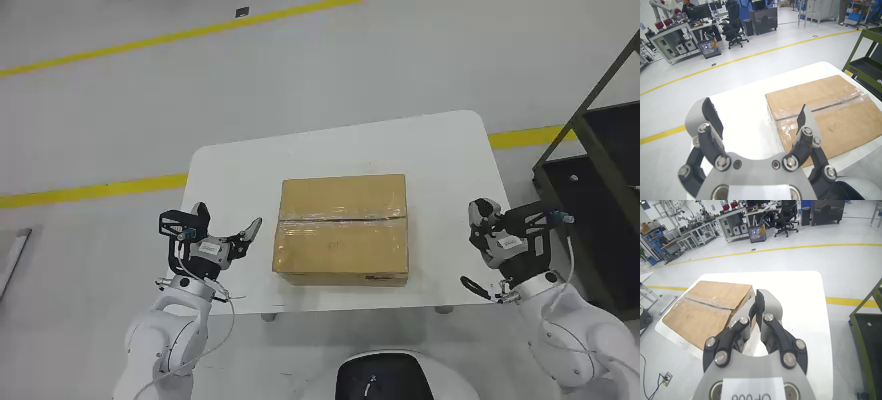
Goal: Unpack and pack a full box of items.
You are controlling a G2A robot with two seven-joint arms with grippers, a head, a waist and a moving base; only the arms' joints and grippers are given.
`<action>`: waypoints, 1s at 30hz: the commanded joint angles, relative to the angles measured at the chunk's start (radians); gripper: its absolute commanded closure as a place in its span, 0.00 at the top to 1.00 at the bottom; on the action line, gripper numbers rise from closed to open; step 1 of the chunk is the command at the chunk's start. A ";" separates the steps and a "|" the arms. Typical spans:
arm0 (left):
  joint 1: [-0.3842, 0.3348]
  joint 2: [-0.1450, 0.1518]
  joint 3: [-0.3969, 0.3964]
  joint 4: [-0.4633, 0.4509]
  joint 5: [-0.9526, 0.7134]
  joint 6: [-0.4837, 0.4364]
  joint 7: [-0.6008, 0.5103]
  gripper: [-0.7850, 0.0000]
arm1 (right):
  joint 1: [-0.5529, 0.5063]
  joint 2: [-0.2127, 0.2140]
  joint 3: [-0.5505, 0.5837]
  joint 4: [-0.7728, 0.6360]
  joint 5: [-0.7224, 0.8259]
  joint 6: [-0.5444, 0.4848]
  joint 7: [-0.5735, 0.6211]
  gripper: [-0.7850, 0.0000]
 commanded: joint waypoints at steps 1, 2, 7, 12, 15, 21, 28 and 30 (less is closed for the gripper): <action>0.000 0.000 0.000 0.000 0.000 0.000 0.000 1.00 | 0.000 0.000 0.000 0.000 0.000 0.000 0.000 0.00; 0.000 0.000 0.000 0.000 0.000 0.000 0.000 1.00 | 0.000 0.000 0.000 0.000 0.000 0.000 0.000 0.00; 0.000 0.000 0.000 0.000 0.000 0.000 0.000 1.00 | 0.000 0.000 0.000 0.000 0.000 0.000 0.000 0.00; 0.000 0.000 0.000 0.000 0.000 0.000 0.000 1.00 | 0.000 0.000 0.000 0.000 0.000 0.000 0.000 0.00; 0.000 0.000 0.000 0.000 0.000 0.000 0.000 1.00 | 0.000 -0.001 0.001 0.003 0.005 -0.001 -0.006 0.00; 0.000 0.000 0.000 0.000 0.000 0.000 0.000 1.00 | -0.031 -0.005 0.012 0.033 0.048 0.005 -0.042 0.00; 0.000 0.000 0.000 0.000 0.000 0.000 0.000 1.00 | -0.011 -0.014 -0.044 0.151 0.094 -0.035 -0.068 0.00; 0.000 0.000 0.000 0.000 0.000 0.000 0.000 1.00 | 0.016 -0.017 -0.071 0.188 0.100 -0.054 -0.072 0.00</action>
